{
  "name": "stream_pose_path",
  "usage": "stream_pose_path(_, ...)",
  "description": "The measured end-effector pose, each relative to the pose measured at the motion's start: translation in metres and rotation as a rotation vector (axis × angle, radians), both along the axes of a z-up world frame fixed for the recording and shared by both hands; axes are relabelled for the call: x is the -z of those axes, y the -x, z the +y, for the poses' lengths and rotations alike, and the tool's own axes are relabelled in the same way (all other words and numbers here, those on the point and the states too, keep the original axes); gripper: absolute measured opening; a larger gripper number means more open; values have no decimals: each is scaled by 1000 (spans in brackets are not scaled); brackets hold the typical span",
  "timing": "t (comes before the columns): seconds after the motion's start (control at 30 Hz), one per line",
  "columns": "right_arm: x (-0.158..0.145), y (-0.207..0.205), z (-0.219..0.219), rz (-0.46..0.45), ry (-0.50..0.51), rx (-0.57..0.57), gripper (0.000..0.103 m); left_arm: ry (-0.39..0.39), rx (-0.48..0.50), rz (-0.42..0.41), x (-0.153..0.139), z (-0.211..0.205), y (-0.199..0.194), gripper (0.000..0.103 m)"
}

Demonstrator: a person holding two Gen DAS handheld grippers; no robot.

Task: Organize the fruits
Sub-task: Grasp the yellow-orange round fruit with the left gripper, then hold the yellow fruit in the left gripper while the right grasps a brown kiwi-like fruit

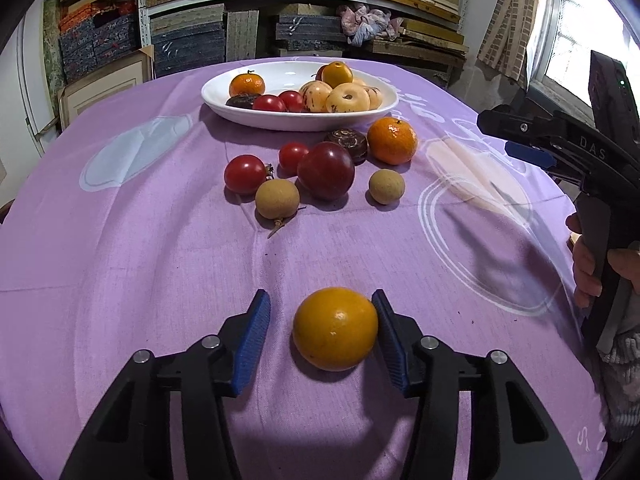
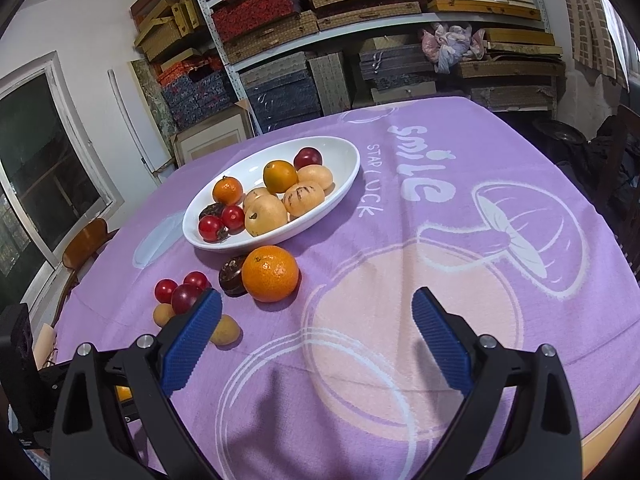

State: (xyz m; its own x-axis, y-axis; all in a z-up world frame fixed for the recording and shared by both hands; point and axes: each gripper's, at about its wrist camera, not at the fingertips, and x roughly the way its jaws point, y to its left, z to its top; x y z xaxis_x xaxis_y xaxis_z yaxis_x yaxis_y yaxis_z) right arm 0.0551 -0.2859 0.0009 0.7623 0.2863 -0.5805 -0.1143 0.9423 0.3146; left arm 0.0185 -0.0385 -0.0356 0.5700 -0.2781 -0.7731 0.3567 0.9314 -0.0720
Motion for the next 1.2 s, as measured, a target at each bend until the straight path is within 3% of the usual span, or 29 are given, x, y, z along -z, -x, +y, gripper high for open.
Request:
stream_pose_path(0.27, 1, -1, 4, 6, 15, -27, 94, 7, 5, -1, 0, 6, 8, 46)
stream_pose_path(0.33, 2, -1, 11, 6, 38, -51, 94, 9, -5, -7, 1, 7, 7, 38)
stream_pose_path(0.6, 9, 5, 50, 11, 156, -181, 93, 41, -32, -10, 0, 13, 3, 37)
stream_pose_path(0.83, 23, -5, 83, 75, 232, -264, 70, 42, -123, -35, -5, 33, -2, 37)
stream_pose_path(1.0, 33, -21, 102, 135, 258, -308, 52, 49, -135, -23, -7, 38, -5, 37)
stream_pose_path(1.2, 34, -30, 108, 144, 239, -306, 51, 52, -136, -15, -5, 39, -6, 37)
